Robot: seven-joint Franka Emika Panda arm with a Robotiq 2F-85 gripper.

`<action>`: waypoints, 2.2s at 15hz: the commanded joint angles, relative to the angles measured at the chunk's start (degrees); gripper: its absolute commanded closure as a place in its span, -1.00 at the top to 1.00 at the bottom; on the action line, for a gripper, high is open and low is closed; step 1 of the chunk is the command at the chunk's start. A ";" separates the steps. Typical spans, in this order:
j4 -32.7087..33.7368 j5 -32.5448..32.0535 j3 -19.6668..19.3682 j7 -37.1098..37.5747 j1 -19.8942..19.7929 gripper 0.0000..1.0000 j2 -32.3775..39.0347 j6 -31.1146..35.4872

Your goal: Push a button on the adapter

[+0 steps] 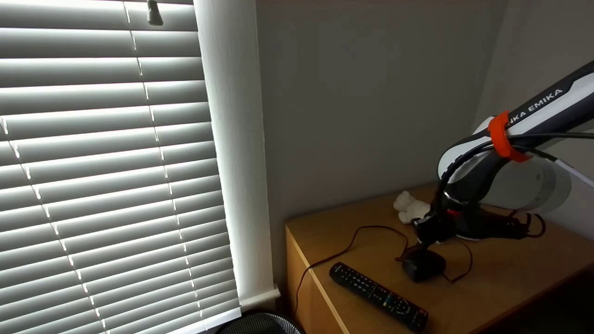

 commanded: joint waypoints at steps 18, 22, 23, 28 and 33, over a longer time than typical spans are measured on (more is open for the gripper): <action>-4.56 -5.15 -2.46 2.83 2.08 -1.00 -9.31 -4.88; -8.54 -15.43 -6.05 6.63 4.85 -0.48 -16.37 -14.34; -9.37 -17.12 -6.27 7.30 5.20 -0.44 -18.19 -16.87; -13.51 -25.50 -6.67 11.32 6.37 0.28 -28.23 -22.97; -14.05 -23.91 -6.90 10.19 5.94 0.98 -35.49 -29.03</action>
